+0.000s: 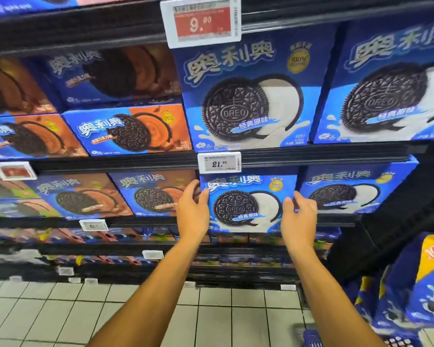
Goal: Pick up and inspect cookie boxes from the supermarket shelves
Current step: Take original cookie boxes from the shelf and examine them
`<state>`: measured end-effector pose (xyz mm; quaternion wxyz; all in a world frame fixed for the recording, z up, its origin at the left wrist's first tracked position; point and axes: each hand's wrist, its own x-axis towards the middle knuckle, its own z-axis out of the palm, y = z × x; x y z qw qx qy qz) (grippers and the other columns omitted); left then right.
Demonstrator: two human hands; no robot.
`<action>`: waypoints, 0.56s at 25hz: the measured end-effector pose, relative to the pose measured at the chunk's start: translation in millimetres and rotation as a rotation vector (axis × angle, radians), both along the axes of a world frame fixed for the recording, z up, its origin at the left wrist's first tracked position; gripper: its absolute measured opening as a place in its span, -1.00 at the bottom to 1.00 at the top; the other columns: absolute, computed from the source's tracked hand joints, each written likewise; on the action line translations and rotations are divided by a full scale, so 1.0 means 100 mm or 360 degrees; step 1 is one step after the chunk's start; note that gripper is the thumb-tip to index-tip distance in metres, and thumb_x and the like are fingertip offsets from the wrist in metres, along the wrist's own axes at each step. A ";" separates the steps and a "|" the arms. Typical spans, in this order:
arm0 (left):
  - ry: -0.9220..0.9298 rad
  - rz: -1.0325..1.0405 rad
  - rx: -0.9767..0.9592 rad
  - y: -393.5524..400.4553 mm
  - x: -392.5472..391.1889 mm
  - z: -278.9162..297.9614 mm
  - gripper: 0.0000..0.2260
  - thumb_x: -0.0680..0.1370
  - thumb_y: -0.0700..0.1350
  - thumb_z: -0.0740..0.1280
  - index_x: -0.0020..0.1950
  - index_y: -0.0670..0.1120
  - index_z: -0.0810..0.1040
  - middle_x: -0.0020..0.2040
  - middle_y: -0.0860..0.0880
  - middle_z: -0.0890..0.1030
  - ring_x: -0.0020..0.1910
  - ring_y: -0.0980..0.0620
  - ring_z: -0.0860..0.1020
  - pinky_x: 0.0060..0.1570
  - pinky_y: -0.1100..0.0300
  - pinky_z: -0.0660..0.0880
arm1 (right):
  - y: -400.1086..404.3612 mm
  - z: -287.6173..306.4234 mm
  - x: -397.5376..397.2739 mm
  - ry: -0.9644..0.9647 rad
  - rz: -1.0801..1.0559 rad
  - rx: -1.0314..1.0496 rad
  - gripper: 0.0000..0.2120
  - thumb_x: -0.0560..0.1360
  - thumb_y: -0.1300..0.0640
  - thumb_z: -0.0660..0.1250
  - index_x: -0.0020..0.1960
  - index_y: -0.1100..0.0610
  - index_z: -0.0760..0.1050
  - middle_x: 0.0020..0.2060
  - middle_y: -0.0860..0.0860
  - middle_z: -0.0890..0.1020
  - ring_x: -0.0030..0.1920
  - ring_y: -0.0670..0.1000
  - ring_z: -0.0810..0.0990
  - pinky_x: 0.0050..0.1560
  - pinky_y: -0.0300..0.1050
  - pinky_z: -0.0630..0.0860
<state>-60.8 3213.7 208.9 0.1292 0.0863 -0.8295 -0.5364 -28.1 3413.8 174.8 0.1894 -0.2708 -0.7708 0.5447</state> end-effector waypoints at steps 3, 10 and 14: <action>-0.0066 -0.0042 0.0019 0.06 -0.01 0.06 -0.73 0.61 -0.19 0.26 0.31 -0.09 0.51 0.00 0.13 0.57 -0.05 0.12 0.53 0.02 0.25 0.38 | 0.01 0.03 -0.06 -0.0037 -0.0023 -0.0061 -0.62 0.66 0.18 0.17 0.46 0.17 0.42 0.32 0.06 0.42 -0.11 -0.08 0.42 -0.05 -0.16 0.31; -0.0145 -0.0107 0.0034 0.17 -0.06 0.15 -0.86 0.58 -0.22 0.23 0.07 -0.18 0.55 0.11 -0.11 0.46 0.05 -0.09 0.48 0.17 0.00 0.41 | 0.05 0.06 -0.05 0.0072 -0.0113 -0.0207 -0.66 0.62 0.26 0.18 0.35 0.15 0.53 0.25 0.02 0.46 -0.24 -0.28 0.49 -0.27 -0.42 0.37; -0.0093 -0.0060 0.0170 0.25 -0.05 0.22 -0.90 0.57 -0.20 0.25 0.05 -0.15 0.53 0.06 -0.04 0.41 -0.10 0.10 0.46 -0.03 0.16 0.36 | 0.05 0.11 -0.11 0.0087 -0.0078 -0.0289 -0.59 0.62 0.25 0.19 0.46 0.16 0.42 0.27 -0.04 0.42 -0.19 -0.29 0.51 -0.27 -0.40 0.36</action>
